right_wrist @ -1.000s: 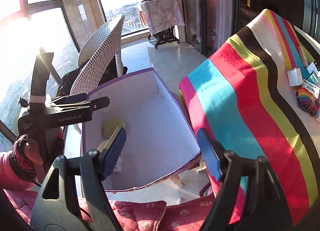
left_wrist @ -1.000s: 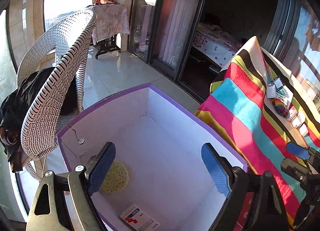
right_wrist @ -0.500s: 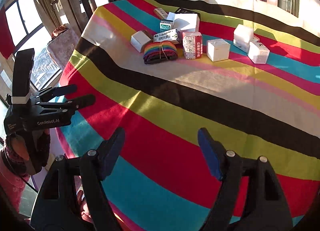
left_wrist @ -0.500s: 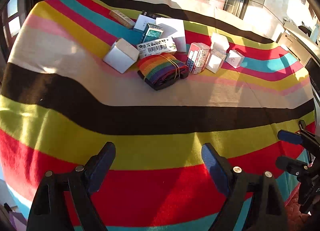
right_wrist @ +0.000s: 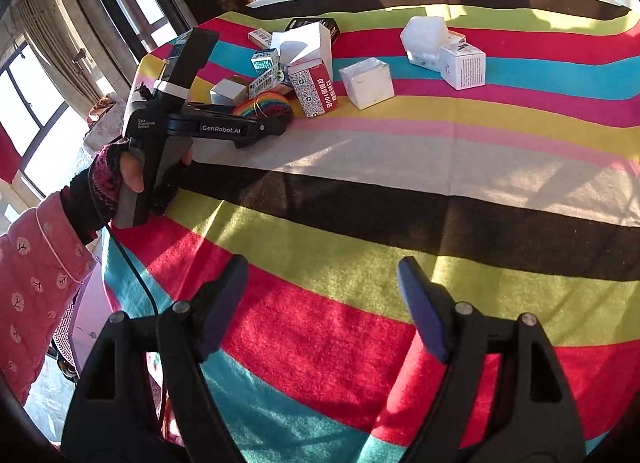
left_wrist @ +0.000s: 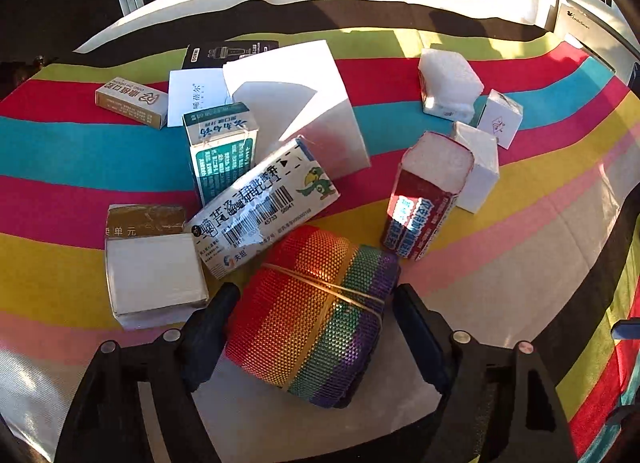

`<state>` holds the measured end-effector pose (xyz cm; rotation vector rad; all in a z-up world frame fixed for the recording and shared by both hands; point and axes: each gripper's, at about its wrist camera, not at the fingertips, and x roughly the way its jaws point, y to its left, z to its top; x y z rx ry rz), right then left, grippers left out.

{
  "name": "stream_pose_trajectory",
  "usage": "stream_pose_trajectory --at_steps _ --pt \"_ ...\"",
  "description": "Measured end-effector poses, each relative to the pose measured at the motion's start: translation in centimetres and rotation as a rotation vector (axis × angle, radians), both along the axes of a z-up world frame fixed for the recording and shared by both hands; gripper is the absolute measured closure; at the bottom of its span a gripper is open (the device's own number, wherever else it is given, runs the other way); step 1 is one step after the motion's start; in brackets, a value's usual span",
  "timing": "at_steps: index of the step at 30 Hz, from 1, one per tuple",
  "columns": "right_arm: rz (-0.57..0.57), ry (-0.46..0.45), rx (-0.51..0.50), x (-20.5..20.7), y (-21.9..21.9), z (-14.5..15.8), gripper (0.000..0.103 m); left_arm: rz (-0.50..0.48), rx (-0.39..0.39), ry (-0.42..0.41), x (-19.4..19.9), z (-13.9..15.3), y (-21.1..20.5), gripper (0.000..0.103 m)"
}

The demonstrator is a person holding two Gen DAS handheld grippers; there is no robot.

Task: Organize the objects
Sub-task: 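Grasp the rainbow strap bundle with the left tool while the right tool grasps the red printed box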

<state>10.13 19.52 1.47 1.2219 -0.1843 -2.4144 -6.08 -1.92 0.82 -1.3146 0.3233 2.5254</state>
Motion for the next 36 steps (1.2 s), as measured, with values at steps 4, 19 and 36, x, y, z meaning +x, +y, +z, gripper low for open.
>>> stream_pose_trajectory --at_steps 4,19,36 --pt "0.011 -0.007 0.033 -1.0 -0.3 -0.6 0.023 0.121 0.018 0.056 5.2 0.0 -0.4 0.036" --pt "0.065 0.095 0.162 -15.3 -9.5 -0.5 0.023 0.414 0.115 0.049 9.9 -0.1 -4.5 0.032" --pt "0.117 0.156 0.3 -6.7 -4.6 0.0 0.053 0.415 0.118 0.054 10.1 -0.3 -4.2 0.031"
